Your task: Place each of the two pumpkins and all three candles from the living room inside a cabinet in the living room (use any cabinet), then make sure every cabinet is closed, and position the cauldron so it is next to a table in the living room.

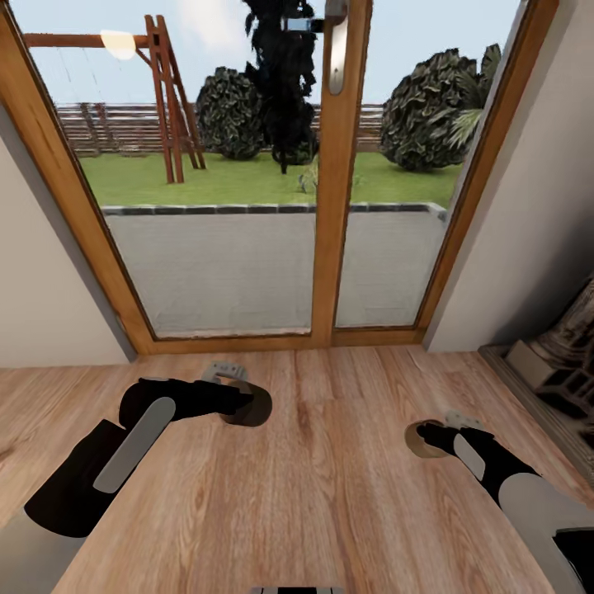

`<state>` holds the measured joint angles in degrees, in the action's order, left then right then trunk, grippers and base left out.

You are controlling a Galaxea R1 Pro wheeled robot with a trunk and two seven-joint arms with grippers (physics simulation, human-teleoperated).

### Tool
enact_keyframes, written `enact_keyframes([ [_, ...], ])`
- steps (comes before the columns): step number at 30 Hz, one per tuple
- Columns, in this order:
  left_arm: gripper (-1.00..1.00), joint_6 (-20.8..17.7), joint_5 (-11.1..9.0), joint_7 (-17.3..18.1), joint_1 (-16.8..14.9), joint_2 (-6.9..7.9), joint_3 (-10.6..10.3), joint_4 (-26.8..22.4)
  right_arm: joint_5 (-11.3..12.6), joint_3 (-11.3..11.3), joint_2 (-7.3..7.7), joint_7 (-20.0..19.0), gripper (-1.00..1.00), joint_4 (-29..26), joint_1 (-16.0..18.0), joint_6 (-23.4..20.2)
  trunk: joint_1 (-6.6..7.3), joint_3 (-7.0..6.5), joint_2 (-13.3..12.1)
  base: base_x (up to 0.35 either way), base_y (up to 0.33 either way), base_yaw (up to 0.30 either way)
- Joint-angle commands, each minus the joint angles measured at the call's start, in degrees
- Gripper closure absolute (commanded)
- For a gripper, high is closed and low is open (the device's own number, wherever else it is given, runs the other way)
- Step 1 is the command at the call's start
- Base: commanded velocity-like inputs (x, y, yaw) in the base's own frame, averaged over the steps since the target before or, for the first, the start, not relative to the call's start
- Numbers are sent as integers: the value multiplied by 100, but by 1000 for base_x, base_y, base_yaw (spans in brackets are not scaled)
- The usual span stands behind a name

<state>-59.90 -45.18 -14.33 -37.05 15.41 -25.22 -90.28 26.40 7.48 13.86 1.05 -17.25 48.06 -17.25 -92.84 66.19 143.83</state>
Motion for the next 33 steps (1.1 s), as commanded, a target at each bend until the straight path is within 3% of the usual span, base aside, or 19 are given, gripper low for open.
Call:
enact_keyframes([
  [1,100,-10,-61,-65,-4,6,-9,-7,33,44,7,-33,100,-2,2,-24,3,-24,0,0,0,-232],
  [26,100,-10,-61,-80,-3,-2,-9,-7,32,43,7,-121,100,3,2,-42,68,-731,-33,0,0,-240],
  [33,100,-10,-74,-365,-3,-51,-10,-9,32,43,4,-119,100,3,2,-49,86,-928,-43,0,0,-242],
])
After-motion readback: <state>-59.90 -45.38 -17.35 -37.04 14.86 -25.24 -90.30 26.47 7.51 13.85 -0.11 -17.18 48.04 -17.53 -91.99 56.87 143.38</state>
